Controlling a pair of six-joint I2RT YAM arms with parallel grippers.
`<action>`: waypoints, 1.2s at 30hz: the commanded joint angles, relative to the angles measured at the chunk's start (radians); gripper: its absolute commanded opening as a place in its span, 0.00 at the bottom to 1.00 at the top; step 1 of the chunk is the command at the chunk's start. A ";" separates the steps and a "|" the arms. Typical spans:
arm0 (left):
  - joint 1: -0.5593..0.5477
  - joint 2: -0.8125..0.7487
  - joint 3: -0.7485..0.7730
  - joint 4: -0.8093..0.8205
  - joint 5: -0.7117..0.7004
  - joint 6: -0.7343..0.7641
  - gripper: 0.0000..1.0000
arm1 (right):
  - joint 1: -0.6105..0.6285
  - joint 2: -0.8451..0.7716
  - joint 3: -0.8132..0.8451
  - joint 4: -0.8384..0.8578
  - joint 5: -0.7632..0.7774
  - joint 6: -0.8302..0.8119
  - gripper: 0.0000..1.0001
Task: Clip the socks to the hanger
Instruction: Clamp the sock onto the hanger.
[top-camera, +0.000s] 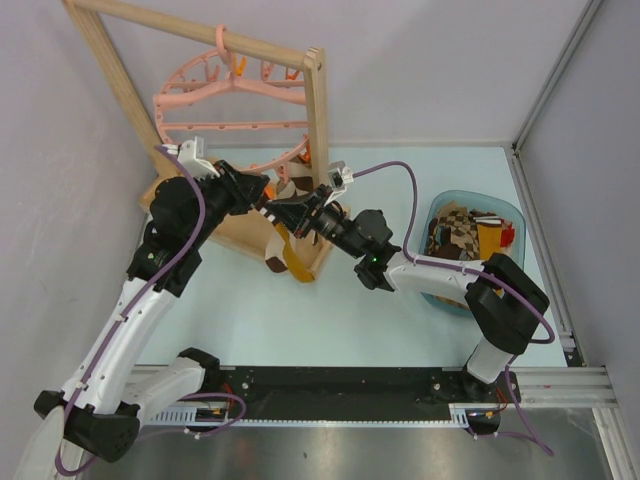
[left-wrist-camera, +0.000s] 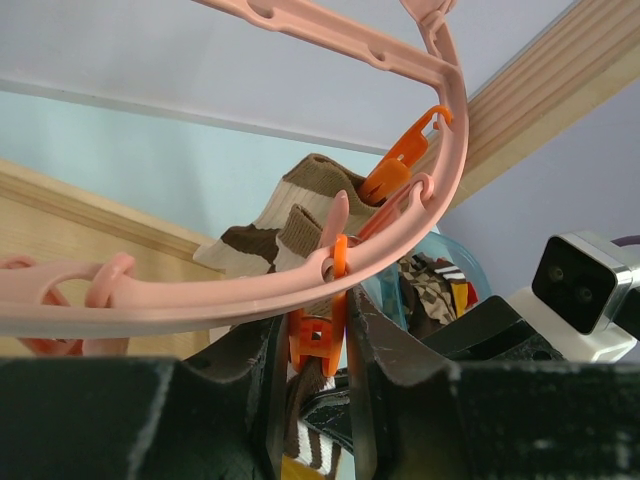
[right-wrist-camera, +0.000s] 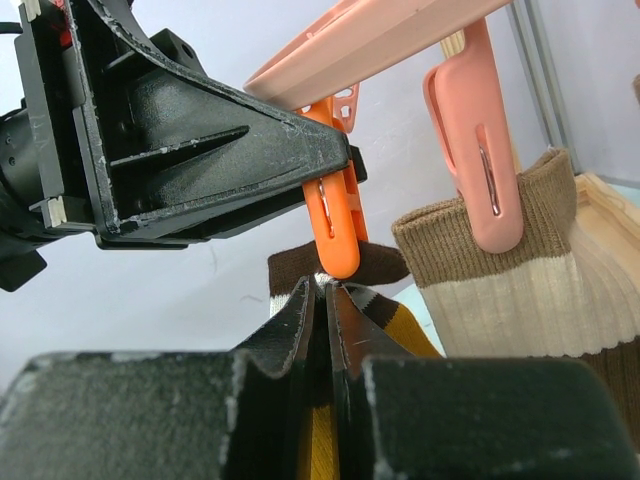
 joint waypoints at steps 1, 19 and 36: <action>-0.016 -0.027 0.010 0.006 0.037 -0.006 0.27 | -0.001 -0.021 0.047 0.093 0.044 -0.030 0.05; -0.016 -0.057 0.054 -0.059 0.017 0.043 0.73 | -0.015 -0.027 0.049 0.081 0.051 -0.050 0.50; 0.013 -0.172 0.186 -0.327 -0.153 0.277 0.86 | -0.013 -0.167 0.046 -0.272 0.067 -0.254 0.71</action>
